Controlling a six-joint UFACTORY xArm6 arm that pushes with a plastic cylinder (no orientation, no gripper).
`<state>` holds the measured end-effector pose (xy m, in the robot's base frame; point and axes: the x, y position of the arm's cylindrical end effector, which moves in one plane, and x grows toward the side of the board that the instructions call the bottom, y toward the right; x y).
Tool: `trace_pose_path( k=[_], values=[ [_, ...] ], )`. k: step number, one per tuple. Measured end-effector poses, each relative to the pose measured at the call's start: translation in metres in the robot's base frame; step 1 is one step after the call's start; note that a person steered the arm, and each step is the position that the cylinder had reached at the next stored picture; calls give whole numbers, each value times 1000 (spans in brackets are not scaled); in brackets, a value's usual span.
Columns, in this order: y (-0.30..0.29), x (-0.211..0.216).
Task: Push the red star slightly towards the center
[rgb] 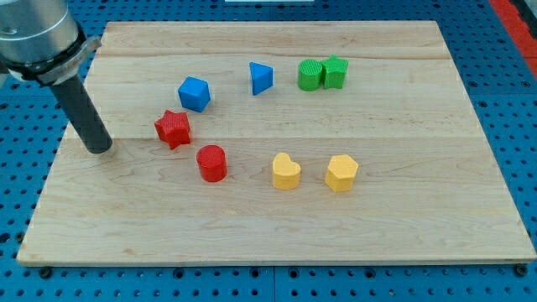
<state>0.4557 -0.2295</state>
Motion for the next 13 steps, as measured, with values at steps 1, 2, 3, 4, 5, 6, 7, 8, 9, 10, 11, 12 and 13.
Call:
trace_pose_path(
  k=[1, 2, 3, 4, 5, 6, 7, 8, 9, 10, 11, 12, 13],
  values=[
    [4, -2],
    [23, -5],
    [23, -31],
    [23, -68],
    [38, -78],
    [58, -88],
    [80, -93],
    [96, -93],
    [103, -93],
    [66, -93],
    [34, -85],
    [27, -61],
    [42, -30]
  ],
)
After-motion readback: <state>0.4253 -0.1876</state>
